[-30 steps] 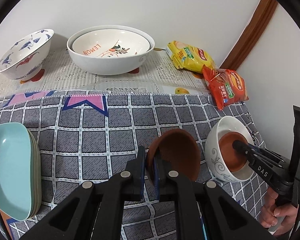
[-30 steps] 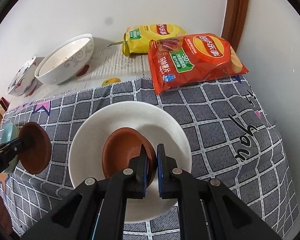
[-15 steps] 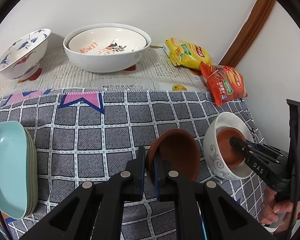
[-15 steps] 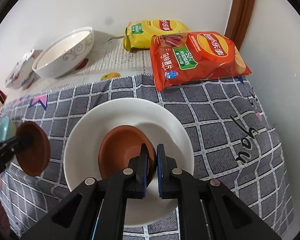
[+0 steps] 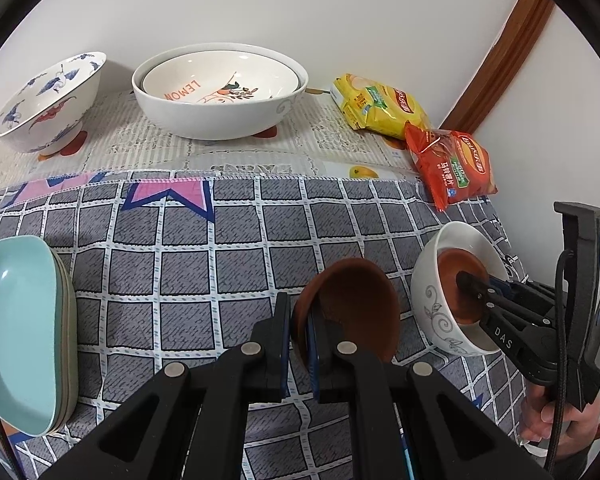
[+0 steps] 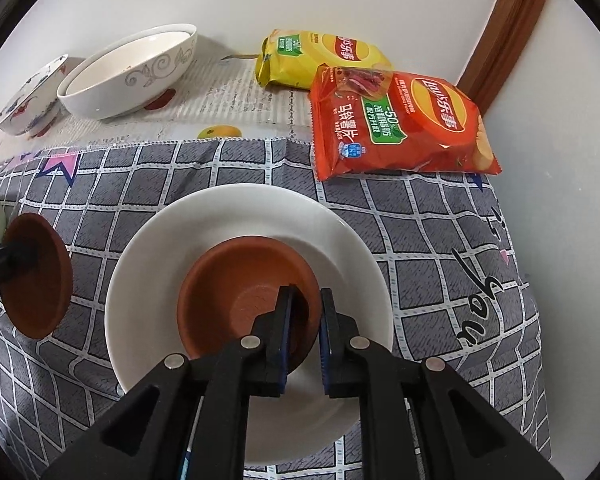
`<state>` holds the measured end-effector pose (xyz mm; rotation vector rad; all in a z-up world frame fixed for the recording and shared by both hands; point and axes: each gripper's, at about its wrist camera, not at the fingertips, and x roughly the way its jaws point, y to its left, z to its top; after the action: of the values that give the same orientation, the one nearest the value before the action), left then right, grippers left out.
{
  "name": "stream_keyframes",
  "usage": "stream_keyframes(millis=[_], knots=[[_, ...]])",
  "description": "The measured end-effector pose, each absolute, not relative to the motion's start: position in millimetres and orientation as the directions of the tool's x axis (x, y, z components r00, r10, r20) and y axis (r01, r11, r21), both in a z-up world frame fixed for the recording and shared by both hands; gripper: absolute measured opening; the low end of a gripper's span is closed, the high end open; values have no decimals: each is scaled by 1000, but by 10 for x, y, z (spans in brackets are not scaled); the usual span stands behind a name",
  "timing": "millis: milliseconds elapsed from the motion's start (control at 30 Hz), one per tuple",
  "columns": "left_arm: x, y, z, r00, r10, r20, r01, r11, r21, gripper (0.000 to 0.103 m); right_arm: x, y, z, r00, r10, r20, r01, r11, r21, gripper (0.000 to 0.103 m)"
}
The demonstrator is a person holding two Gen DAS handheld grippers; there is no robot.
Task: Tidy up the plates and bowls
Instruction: 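Open the right gripper in the bowl while the left gripper brings its dish over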
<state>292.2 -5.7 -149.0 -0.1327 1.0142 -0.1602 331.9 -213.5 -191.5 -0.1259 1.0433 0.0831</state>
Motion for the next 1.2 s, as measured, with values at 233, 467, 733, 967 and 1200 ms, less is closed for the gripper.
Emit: stream_keyframes(millis=[233,467,733,967,1200], knots=[[2915,-9,-1479,518,-188,-835,64,981,-181,8,3367,-2081,-1954,489,16,-872,-139,988,-60,15],[2904,41,-1444,523,-178,-834,50,983,-179,8,3362,-2025,-1968,487,-15,-873,-171,979,-112,18],[2874,52,-1383,531,-174,-830,51,983,-174,8,3343,-2003,-1988,489,-35,-871,-199,968,-151,19],[2838,13,-1331,533,-181,-827,64,983,-173,8,3314,-2030,-1958,498,-30,-867,-201,968,-149,19],[2783,-133,-1201,548,-181,-817,88,983,-159,8,3237,-2139,-1844,509,3,-861,-190,976,-110,19]])
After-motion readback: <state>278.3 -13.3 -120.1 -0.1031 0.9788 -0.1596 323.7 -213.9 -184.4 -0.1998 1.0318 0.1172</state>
